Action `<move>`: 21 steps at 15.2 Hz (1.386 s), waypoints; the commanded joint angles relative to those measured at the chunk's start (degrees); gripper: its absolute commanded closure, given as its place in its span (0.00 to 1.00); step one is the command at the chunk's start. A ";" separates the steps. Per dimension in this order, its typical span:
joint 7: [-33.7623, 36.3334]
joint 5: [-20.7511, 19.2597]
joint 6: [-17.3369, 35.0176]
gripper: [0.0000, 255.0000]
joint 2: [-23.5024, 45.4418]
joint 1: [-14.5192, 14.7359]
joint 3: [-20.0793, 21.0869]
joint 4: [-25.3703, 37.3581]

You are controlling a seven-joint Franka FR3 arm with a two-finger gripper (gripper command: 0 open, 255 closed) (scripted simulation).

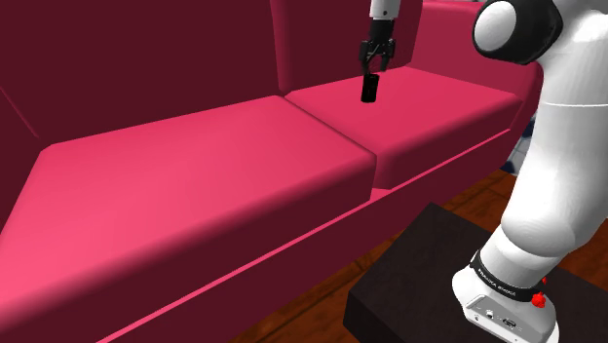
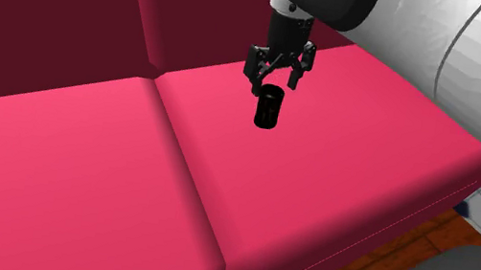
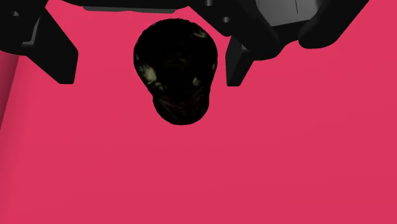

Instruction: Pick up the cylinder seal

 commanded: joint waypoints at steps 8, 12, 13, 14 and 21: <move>-1.11 1.17 4.23 0.00 3.41 -0.84 -0.03 -1.06; -1.17 1.14 4.79 1.00 3.30 -0.81 -0.03 -1.74; -1.16 1.15 4.77 1.00 3.32 -0.81 -0.03 -1.70; -1.15 1.14 4.75 1.00 3.30 -0.80 -0.03 -1.69; -1.09 1.18 3.87 1.00 3.45 -0.88 -0.03 -0.66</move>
